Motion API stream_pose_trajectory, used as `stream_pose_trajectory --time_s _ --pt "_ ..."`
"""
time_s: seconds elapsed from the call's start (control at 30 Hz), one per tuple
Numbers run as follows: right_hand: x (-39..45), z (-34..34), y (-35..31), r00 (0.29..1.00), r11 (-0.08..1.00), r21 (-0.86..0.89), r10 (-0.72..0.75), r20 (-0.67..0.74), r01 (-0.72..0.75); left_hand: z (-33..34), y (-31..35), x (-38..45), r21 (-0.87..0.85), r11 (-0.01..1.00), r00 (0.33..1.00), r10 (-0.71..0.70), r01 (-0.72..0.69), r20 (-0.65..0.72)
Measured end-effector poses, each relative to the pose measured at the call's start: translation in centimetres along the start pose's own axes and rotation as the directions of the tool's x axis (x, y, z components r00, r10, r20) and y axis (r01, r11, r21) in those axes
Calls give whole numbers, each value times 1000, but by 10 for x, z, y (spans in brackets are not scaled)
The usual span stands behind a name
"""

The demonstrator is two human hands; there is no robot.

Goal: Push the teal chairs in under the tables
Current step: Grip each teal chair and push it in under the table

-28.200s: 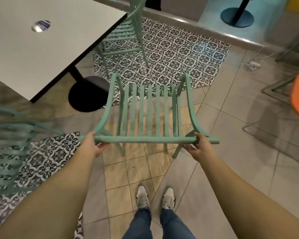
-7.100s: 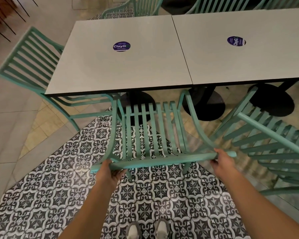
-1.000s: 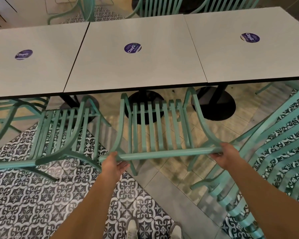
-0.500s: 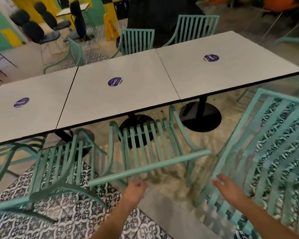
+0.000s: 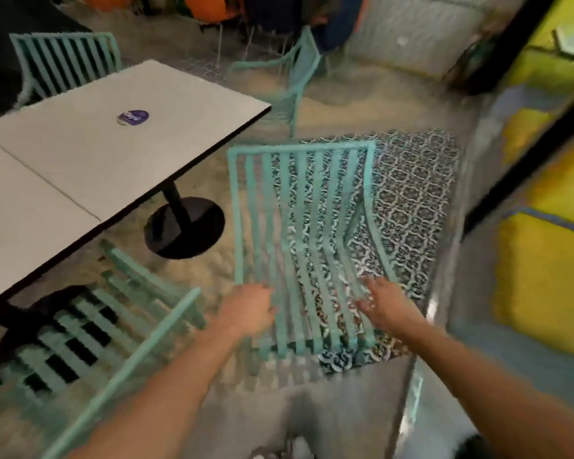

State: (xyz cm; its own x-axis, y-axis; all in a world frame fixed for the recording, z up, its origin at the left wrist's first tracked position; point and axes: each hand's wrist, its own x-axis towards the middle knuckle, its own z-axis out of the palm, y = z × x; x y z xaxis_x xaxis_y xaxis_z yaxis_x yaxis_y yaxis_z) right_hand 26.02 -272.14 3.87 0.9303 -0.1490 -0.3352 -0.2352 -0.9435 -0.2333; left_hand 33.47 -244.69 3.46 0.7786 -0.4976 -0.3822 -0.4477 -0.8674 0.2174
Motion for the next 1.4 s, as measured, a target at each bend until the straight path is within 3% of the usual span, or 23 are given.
stream_pose_trajectory --time_s 0.27,0.47,0.67,1.0,1.17,1.4 --pt "-19 -70 100 968 992 17 128 -217 -127 -58 128 92 255 936 965 259 -241 -38" --pt "10 -105 201 966 995 32 101 -238 -96 -73 220 160 347 915 955 265 -207 -131" --pt "49 -145 278 970 1000 10 23 -242 -22 -81 303 224 335 929 953 234 -159 -195" --pt "131 -180 318 976 999 -42 5 -216 -14 -113 342 308 402 892 933 302 -206 -193" --pt "181 -204 333 978 998 -69 2 -207 -16 -128 350 353 356 910 937 293 -212 -189" --pt "309 -221 361 985 989 -118 -107 -137 91 -138 344 460 255 961 947 174 -104 -269"
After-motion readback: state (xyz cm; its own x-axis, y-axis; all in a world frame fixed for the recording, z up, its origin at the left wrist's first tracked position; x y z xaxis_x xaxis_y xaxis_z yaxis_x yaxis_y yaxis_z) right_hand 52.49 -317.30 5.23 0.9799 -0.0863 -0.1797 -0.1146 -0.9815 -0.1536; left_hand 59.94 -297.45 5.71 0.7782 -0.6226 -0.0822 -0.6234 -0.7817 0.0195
